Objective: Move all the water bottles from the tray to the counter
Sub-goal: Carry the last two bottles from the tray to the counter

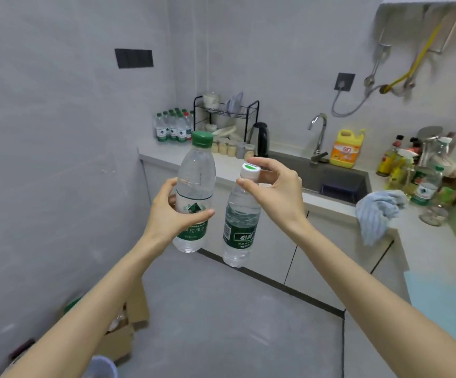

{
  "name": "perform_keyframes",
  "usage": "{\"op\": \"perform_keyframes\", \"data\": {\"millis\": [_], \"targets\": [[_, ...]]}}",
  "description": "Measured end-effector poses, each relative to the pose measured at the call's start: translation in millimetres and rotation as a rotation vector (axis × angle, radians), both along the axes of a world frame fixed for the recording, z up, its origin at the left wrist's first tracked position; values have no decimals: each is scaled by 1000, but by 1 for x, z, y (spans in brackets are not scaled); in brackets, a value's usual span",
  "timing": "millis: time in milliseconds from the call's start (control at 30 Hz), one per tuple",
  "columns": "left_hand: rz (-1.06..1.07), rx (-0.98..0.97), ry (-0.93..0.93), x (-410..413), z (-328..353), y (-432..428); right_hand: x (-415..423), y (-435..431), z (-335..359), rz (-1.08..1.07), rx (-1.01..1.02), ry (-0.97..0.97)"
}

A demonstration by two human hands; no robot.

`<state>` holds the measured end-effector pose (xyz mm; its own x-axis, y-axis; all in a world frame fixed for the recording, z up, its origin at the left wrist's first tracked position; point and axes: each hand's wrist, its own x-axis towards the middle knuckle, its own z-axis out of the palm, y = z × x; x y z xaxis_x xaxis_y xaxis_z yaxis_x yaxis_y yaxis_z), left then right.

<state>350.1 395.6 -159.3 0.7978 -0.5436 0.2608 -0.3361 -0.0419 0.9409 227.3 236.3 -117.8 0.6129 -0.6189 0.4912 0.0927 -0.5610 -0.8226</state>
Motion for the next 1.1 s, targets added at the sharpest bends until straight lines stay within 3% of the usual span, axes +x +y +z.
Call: {"op": "perform_keyframes", "data": {"millis": [500, 1100], "targets": [[289, -18, 35, 251, 4, -91, 294, -115, 1, 228, 11, 41], [185, 35, 91, 605, -29, -198, 636, -226, -23, 151, 55, 107]]}}
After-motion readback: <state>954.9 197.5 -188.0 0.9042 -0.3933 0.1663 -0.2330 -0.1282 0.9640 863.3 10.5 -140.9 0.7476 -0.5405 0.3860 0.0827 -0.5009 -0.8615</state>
